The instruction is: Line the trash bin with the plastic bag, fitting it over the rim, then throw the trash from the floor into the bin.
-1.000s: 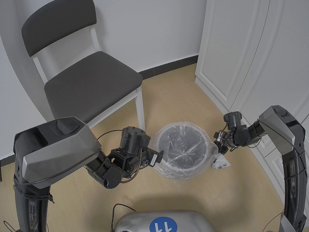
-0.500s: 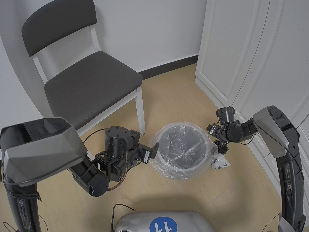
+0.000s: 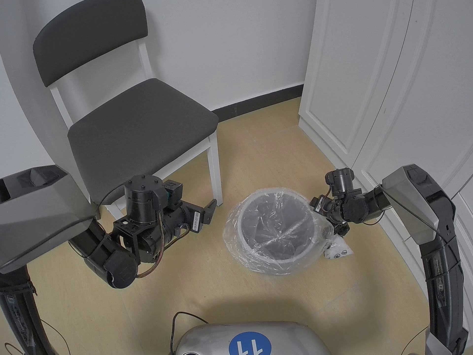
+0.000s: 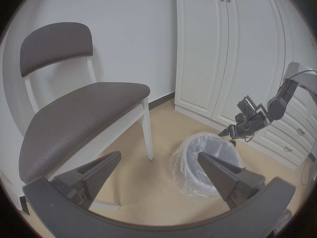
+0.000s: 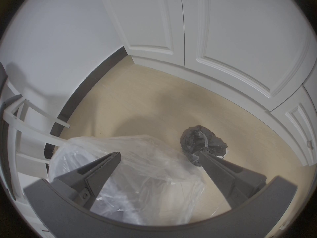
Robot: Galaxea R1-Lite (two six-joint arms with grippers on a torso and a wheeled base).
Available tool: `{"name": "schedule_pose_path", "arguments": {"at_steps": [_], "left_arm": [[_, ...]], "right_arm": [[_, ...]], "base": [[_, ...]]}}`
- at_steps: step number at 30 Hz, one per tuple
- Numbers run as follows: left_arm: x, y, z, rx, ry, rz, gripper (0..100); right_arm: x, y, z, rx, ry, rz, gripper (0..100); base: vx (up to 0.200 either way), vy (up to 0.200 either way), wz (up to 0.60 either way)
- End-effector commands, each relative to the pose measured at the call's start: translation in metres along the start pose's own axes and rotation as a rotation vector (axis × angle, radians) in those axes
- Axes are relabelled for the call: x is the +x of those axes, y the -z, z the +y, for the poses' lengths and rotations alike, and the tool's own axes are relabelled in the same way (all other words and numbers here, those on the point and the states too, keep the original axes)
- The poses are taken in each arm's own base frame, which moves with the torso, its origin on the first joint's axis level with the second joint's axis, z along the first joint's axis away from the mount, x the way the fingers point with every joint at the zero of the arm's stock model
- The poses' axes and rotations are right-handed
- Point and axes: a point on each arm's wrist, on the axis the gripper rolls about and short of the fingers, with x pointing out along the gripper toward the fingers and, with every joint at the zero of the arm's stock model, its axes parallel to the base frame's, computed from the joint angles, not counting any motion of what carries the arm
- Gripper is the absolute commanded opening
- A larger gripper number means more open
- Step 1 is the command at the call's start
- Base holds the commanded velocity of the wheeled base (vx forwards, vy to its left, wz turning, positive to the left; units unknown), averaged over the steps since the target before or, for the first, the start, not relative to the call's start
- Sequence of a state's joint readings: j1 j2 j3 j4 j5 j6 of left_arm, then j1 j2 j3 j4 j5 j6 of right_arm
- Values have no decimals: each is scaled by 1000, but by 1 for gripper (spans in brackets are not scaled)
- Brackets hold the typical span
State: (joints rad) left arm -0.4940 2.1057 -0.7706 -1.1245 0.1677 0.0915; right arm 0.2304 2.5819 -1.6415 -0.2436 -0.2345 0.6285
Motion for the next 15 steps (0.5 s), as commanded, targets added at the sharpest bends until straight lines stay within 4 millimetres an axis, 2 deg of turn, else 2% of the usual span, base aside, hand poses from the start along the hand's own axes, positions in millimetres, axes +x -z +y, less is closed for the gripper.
{"name": "schedule_pose_path", "arguments": {"at_steps": [1,15], "left_arm": [[-4,-5,3,-4,-7,-12,100],[-4,-4,6,-5,-14,-8,100]], "right_arm": [[14,11,-11,-14,24,34,100],[54,31,-35,-90,43,79,100]], "base": [[0,0,0],[0,0,0]]}}
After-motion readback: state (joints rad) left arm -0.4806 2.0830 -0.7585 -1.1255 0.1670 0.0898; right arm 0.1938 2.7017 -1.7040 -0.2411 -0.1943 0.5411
